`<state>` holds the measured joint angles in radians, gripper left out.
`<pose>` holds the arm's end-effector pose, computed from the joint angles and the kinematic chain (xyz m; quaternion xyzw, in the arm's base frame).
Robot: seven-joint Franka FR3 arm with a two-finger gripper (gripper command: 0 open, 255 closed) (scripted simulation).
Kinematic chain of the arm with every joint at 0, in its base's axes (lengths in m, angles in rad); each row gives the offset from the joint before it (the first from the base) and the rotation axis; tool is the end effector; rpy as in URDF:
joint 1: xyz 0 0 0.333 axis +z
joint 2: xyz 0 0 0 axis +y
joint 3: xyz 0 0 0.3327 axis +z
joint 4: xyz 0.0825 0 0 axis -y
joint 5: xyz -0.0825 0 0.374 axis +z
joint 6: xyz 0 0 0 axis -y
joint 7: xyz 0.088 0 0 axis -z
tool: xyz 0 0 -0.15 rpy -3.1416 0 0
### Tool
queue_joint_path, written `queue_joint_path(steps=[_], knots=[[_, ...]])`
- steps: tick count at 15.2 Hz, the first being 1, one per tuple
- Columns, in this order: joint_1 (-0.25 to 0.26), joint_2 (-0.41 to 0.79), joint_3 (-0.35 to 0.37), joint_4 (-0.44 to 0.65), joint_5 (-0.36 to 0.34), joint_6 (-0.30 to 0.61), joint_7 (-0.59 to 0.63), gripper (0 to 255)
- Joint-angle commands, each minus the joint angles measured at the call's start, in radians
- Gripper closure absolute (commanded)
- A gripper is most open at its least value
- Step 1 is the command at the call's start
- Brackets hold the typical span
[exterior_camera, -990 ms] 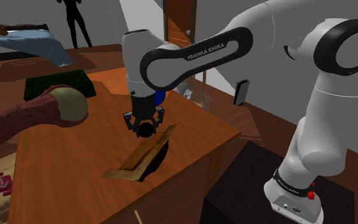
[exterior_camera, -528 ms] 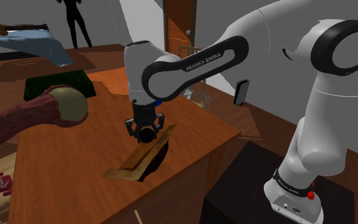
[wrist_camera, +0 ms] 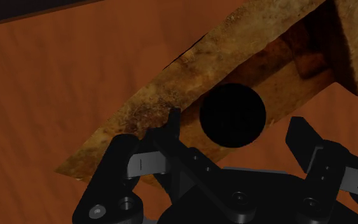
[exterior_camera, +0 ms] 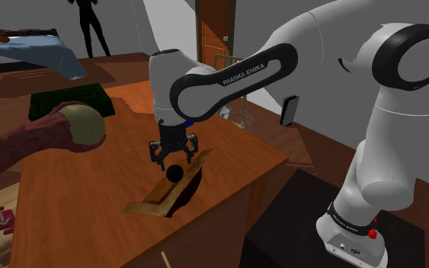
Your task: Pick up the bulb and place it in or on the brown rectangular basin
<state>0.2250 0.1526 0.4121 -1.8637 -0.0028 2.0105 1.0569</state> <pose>0.4800 0.3452 0.4194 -0.9773 0.2099 0.0196 0.0219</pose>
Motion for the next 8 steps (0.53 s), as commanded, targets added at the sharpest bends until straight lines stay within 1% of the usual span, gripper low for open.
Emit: queue_joint_path(steps=[1, 4, 8], knots=[[0.000, 0.000, 0.000, 0.000, 0.000, 0.000, 0.000, 0], [0.000, 0.000, 0.000, 0.000, 0.000, 0.000, 0.000, 0], [-0.005, -0.028, 0.000, 0.095, 0.012, -0.121, -0.008, 0]])
